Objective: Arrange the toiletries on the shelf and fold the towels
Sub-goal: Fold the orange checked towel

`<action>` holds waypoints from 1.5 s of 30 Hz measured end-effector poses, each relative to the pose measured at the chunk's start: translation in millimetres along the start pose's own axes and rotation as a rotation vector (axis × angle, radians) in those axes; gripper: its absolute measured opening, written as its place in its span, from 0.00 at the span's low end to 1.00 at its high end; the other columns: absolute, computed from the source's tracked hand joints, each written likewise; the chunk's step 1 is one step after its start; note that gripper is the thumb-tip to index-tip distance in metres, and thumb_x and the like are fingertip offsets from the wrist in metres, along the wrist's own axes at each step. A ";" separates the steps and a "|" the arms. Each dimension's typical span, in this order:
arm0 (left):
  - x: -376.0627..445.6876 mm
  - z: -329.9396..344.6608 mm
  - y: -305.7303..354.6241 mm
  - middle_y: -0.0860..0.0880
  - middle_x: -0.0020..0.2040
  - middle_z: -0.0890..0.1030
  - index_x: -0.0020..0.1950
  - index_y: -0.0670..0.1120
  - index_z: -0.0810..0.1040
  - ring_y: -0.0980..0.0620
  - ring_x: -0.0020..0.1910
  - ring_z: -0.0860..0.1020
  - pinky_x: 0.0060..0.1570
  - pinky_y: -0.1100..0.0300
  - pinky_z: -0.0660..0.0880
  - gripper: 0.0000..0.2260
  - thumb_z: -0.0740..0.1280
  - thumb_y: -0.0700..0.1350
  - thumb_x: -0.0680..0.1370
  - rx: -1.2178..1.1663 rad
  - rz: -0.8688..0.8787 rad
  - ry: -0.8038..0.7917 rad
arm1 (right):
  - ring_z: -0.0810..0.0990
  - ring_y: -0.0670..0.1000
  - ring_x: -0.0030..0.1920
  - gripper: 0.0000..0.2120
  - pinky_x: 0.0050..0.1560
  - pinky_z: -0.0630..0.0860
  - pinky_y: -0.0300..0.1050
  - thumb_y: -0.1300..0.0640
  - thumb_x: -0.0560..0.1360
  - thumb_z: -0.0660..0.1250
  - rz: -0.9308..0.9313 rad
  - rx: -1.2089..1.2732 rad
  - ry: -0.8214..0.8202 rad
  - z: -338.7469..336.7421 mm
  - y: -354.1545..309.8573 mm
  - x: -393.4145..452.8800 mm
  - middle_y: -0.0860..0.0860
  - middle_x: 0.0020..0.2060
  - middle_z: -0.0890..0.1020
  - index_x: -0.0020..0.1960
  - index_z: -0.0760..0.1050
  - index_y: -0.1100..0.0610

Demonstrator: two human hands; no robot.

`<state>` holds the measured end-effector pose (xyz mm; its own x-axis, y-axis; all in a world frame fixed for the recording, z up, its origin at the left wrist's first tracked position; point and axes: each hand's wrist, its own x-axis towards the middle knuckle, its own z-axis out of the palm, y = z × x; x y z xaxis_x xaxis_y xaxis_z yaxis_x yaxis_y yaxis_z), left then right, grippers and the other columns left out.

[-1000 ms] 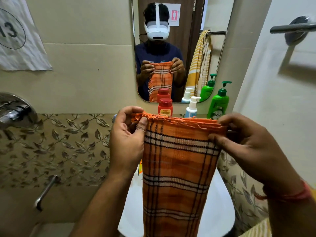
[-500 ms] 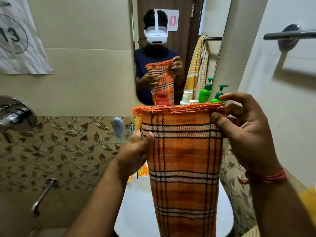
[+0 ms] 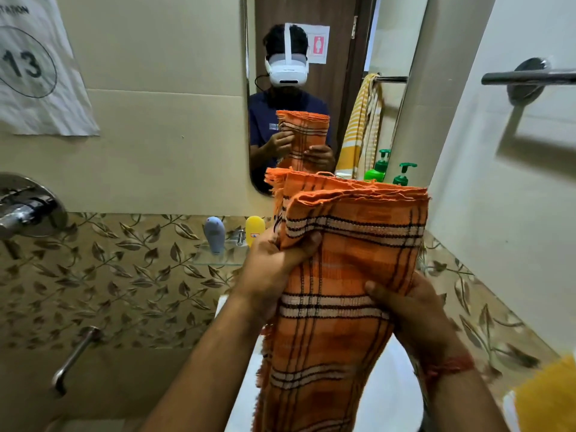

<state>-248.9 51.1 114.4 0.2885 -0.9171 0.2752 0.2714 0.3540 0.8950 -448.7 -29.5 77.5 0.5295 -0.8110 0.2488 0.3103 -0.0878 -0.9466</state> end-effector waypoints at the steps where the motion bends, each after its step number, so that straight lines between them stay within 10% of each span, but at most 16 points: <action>1: 0.1 -6.4 1.7 0.37 0.60 0.83 0.60 0.45 0.82 0.36 0.59 0.82 0.57 0.41 0.79 0.23 0.79 0.51 0.69 -0.038 -0.028 -0.042 | 0.84 0.62 0.55 0.15 0.49 0.83 0.49 0.65 0.67 0.73 -0.021 0.038 0.025 5.3 0.8 1.1 0.58 0.52 0.86 0.53 0.83 0.54; 8: -32.7 -63.0 -38.8 0.45 0.61 0.84 0.68 0.47 0.79 0.46 0.61 0.82 0.58 0.53 0.79 0.22 0.69 0.58 0.78 -0.175 -0.290 -0.342 | 0.85 0.59 0.50 0.18 0.47 0.82 0.49 0.69 0.67 0.73 -0.037 0.100 0.031 28.6 -9.0 14.0 0.60 0.50 0.86 0.57 0.78 0.61; 13: -30.6 -43.5 -48.2 0.36 0.60 0.83 0.62 0.42 0.80 0.39 0.58 0.83 0.52 0.50 0.81 0.22 0.78 0.41 0.68 -0.014 -0.222 -0.138 | 0.83 0.66 0.55 0.15 0.49 0.82 0.53 0.61 0.70 0.73 0.021 0.146 0.093 21.5 -7.4 20.7 0.63 0.52 0.84 0.56 0.80 0.60; 19: -15.3 -12.7 -23.6 0.40 0.56 0.85 0.61 0.44 0.77 0.40 0.54 0.84 0.51 0.46 0.83 0.18 0.73 0.37 0.72 0.012 -0.098 0.063 | 0.78 0.65 0.64 0.34 0.56 0.79 0.57 0.53 0.65 0.80 0.098 0.283 -0.302 -4.3 4.1 4.0 0.64 0.64 0.78 0.68 0.73 0.53; 30: -19.8 -42.2 -27.3 0.42 0.62 0.83 0.70 0.46 0.71 0.42 0.63 0.81 0.55 0.51 0.80 0.32 0.74 0.51 0.68 0.064 -0.141 -0.064 | 0.84 0.60 0.50 0.18 0.49 0.83 0.53 0.64 0.72 0.68 0.077 0.195 0.082 22.8 -19.4 17.6 0.65 0.54 0.82 0.62 0.74 0.65; 39: 3.4 -4.1 -22.0 0.49 0.52 0.84 0.67 0.45 0.67 0.53 0.52 0.84 0.50 0.61 0.79 0.26 0.73 0.35 0.72 0.101 0.157 0.204 | 0.78 0.62 0.65 0.31 0.59 0.79 0.54 0.68 0.70 0.71 0.002 0.165 -0.133 7.0 1.6 0.9 0.60 0.63 0.80 0.71 0.68 0.57; 45: -0.1 -42.1 -19.4 0.52 0.60 0.83 0.76 0.58 0.62 0.47 0.62 0.81 0.64 0.43 0.76 0.38 0.75 0.54 0.70 0.247 0.007 0.073 | 0.81 0.63 0.59 0.24 0.58 0.79 0.62 0.63 0.72 0.69 -0.010 0.206 0.065 26.3 -7.0 13.6 0.63 0.59 0.81 0.67 0.71 0.59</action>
<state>-215.5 52.1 82.2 0.3575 -0.8959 0.2637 0.0393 0.2966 0.9542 -422.9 -24.7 92.9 0.4761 -0.8466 0.2377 0.4736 0.0191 -0.8805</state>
